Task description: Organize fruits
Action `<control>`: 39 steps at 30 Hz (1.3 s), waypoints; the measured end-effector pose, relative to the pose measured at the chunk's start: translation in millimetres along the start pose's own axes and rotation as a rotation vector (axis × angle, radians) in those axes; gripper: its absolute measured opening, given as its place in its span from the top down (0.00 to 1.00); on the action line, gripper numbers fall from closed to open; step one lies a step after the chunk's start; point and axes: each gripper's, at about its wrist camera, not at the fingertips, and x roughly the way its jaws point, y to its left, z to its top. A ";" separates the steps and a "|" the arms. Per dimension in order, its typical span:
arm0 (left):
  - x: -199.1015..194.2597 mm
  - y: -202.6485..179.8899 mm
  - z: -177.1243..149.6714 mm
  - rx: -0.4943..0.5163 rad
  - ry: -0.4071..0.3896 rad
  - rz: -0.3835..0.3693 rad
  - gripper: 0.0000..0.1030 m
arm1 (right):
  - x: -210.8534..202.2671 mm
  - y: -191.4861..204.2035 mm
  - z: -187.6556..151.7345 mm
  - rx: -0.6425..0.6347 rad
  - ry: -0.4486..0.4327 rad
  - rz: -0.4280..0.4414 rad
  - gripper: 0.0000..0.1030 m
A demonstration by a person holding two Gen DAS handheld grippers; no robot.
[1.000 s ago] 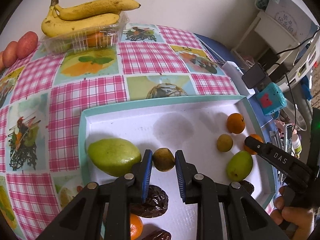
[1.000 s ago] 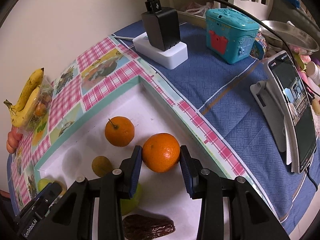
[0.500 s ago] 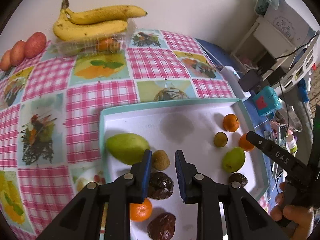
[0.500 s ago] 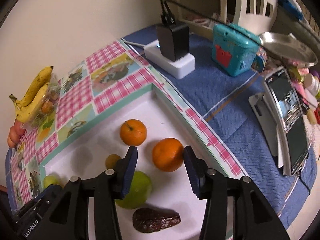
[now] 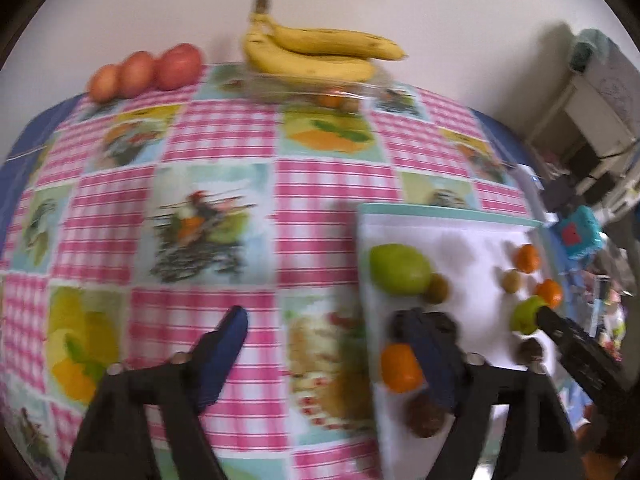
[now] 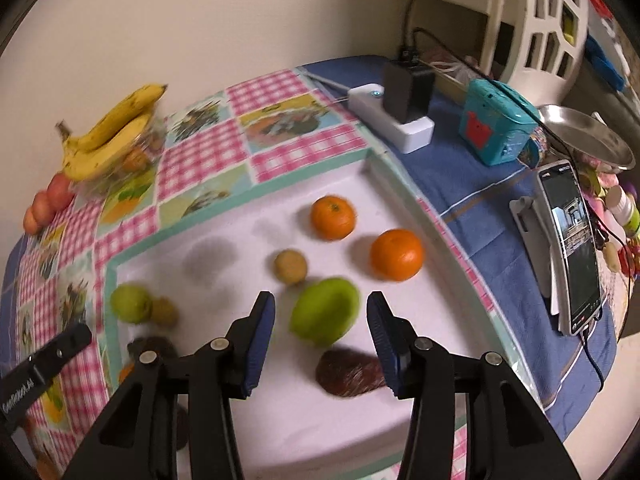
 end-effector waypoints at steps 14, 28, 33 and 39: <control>-7.7 48.4 -30.9 0.064 -0.138 0.281 0.00 | -14.1 50.3 -39.1 -0.153 -0.040 0.038 0.11; -31.8 43.3 -57.3 0.157 -0.186 0.538 0.00 | -22.2 65.7 -64.1 -0.183 -0.065 0.070 0.09; -42.4 50.1 -68.1 0.152 -0.153 0.521 0.00 | -29.7 65.8 -73.4 -0.184 -0.061 0.078 0.09; -63.1 60.4 -81.0 0.093 -0.141 0.496 0.00 | -39.6 66.8 -84.8 -0.200 -0.056 0.078 0.09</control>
